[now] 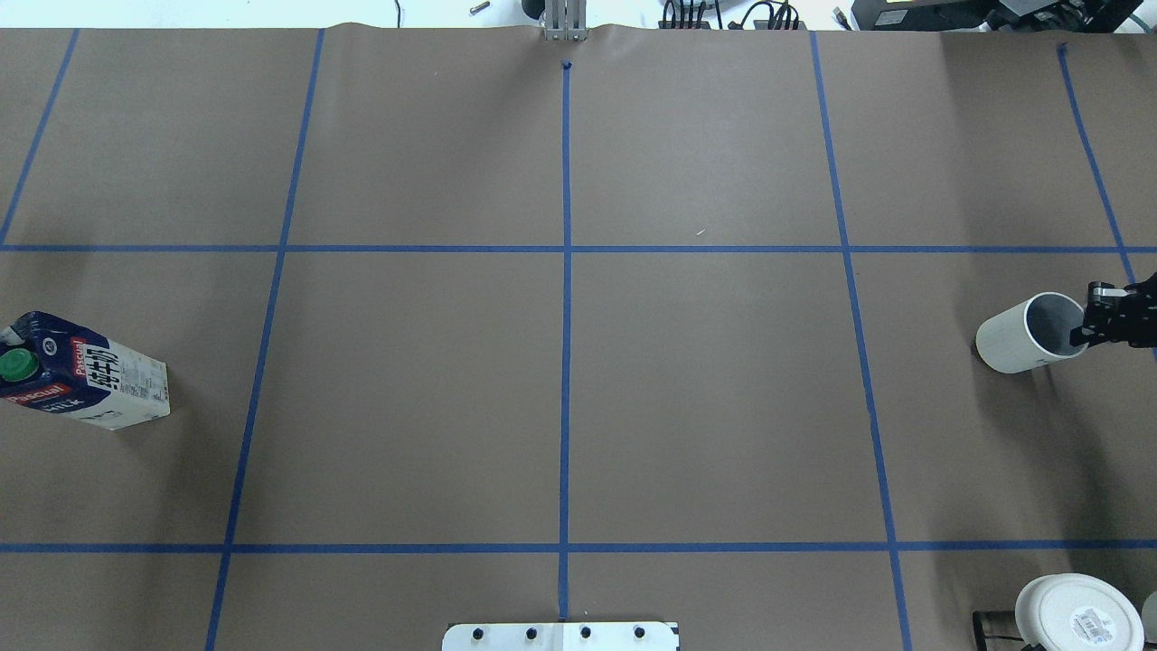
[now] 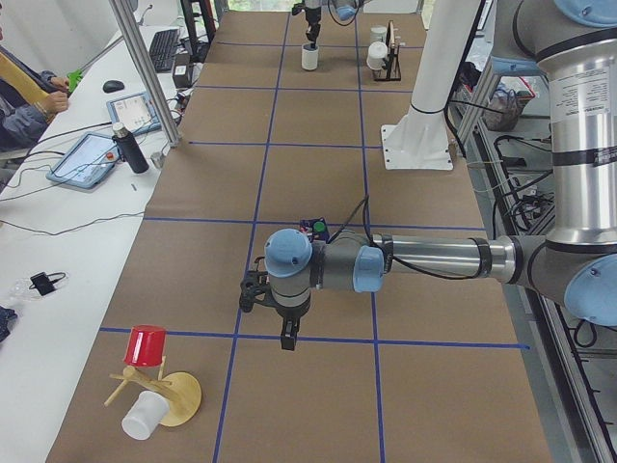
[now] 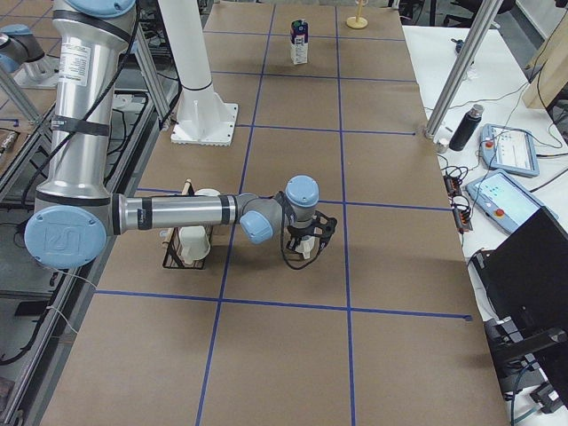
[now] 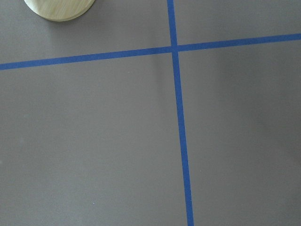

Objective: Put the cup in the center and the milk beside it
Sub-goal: 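Carry the white mug with the right gripper to the table center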

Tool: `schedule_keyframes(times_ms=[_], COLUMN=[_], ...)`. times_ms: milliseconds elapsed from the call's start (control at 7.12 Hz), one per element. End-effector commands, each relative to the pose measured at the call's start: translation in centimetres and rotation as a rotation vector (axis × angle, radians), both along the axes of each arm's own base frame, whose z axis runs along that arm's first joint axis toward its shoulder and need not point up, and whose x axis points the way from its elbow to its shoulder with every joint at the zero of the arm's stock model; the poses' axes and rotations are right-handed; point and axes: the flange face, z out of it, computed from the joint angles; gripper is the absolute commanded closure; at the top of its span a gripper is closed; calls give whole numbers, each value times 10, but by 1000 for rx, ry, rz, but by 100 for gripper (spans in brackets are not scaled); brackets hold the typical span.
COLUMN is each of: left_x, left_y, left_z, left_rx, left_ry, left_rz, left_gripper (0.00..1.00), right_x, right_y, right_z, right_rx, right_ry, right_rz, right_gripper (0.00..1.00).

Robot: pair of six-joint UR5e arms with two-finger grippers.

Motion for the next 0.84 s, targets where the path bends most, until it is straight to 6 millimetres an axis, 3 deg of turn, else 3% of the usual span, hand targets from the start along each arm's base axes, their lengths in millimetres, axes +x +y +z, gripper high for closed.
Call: schedule_keyframes(times_ms=[0,140,281,421,562,702], left_x=[0,0,-1,0,1,1], left_y=[0,1,1,1,0,0], left_z=[0,1,-1,-1,-4,-2], left_rx=[0,-2,-1,1,0,-2], left_ry=[0,1,0,2,2,3], left_rz=[0,0,-4,0,-6,-5], left_gripper=[2,2,2,2,2,2], right_x=[-26,-64,-140,-227,-286,-309], right_y=[-16,-31,-30,-33,-31,-24], right_z=[-74,-110,-157,-238,-329,-398], right_rx=[130,213,286,236,209,210], right_ry=[-63,-73,-84,-51,43,53], right_rz=[-34,-66,-139,-155,-184,-206], right_gripper=[100,100,100,100,100,100])
